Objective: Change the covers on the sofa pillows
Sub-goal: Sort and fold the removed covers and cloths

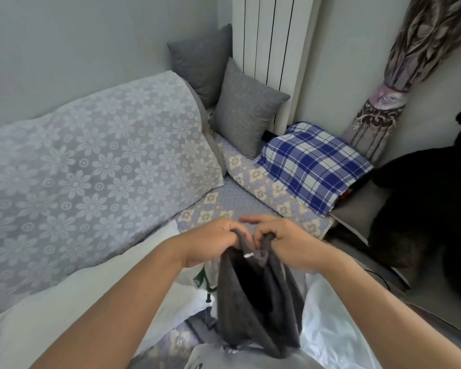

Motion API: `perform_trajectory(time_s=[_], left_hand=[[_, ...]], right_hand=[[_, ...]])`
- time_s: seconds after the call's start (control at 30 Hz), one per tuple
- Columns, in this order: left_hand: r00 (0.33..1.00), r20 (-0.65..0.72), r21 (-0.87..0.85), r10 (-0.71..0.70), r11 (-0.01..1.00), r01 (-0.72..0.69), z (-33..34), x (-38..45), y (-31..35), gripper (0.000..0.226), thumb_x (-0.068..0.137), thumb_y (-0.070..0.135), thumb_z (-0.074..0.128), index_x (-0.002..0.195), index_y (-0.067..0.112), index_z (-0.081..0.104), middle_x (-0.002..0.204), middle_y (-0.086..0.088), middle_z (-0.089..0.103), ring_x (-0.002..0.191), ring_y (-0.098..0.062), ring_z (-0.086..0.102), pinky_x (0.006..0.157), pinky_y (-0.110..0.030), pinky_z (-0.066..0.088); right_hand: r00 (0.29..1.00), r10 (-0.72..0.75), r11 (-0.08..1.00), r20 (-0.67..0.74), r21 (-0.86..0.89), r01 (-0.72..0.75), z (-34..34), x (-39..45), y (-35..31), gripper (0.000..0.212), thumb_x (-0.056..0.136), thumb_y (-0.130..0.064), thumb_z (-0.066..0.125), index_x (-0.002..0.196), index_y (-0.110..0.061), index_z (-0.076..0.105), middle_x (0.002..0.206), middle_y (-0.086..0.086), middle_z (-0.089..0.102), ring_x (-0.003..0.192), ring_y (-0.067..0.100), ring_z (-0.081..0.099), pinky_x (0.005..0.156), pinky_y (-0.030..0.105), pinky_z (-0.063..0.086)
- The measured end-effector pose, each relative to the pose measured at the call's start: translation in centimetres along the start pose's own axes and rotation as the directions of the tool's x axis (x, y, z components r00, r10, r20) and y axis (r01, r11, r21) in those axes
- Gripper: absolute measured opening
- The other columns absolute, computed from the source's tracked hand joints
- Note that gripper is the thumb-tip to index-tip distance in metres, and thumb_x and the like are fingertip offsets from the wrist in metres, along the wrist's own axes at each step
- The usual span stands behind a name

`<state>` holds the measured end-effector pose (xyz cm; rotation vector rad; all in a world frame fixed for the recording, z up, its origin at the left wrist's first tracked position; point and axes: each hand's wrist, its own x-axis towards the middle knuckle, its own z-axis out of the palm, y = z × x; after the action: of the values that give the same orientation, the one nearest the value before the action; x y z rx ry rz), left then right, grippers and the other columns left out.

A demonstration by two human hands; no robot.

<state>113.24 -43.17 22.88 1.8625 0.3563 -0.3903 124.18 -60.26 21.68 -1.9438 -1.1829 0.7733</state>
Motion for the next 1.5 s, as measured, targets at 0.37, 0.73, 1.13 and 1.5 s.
perform_trajectory(time_s=[0.37, 0.73, 1.13, 1.5], left_hand=[[0.996, -0.087, -0.105, -0.038, 0.994, 0.028, -0.1, 0.0, -0.5, 0.029, 0.101, 0.036, 0.053, 0.11, 0.018, 0.074, 0.105, -0.006, 0.077, 0.104, -0.021, 0.072, 0.099, -0.041, 0.053], [0.964, -0.107, 0.09, -0.244, 0.963, 0.254, -2.6, -0.7, -6.2, 0.017, 0.076, 0.022, 0.067, 0.079, 0.006, 0.074, 0.076, -0.007, 0.066, 0.074, -0.021, 0.06, 0.067, -0.031, 0.045], [0.98, 0.079, -0.677, -0.181, 0.712, 0.186, 2.4, -1.8, -4.5, 0.062, 0.081, 0.06, 0.063, 0.116, 0.011, 0.075, 0.122, -0.015, 0.071, 0.114, -0.029, 0.068, 0.098, -0.04, 0.053], [0.961, 0.038, -0.37, -0.273, 0.89, 0.268, 0.0, -0.4, -6.1, 0.026, 0.096, 0.001, 0.06, 0.119, 0.007, 0.07, 0.114, -0.014, 0.074, 0.108, -0.029, 0.071, 0.1, -0.043, 0.053]], right_hand=[[0.998, 0.036, 0.988, -0.047, 0.151, -0.028, 0.3, -2.1, -1.0, 0.054, 0.081, 0.014, 0.048, 0.074, -0.032, 0.075, 0.137, -0.017, 0.051, 0.127, -0.004, 0.048, 0.107, 0.03, 0.04], [0.827, 0.285, 0.952, -0.486, 0.044, -0.302, -6.3, -2.5, -0.8, 0.036, 0.093, -0.001, 0.05, 0.08, -0.026, 0.073, 0.088, -0.003, 0.071, 0.085, 0.021, 0.067, 0.073, 0.038, 0.056], [0.729, 0.664, 0.242, -0.164, 0.97, -0.003, -7.2, -1.1, 7.3, 0.048, 0.095, -0.044, 0.06, 0.13, -0.012, 0.063, 0.126, 0.013, 0.068, 0.115, 0.03, 0.066, 0.096, 0.045, 0.053], [0.868, 0.418, 0.322, 0.267, 0.85, -0.416, 2.6, -8.7, 10.7, 0.089, 0.056, 0.003, 0.089, 0.135, 0.005, 0.049, 0.129, 0.032, 0.06, 0.115, 0.046, 0.062, 0.09, 0.05, 0.055]])
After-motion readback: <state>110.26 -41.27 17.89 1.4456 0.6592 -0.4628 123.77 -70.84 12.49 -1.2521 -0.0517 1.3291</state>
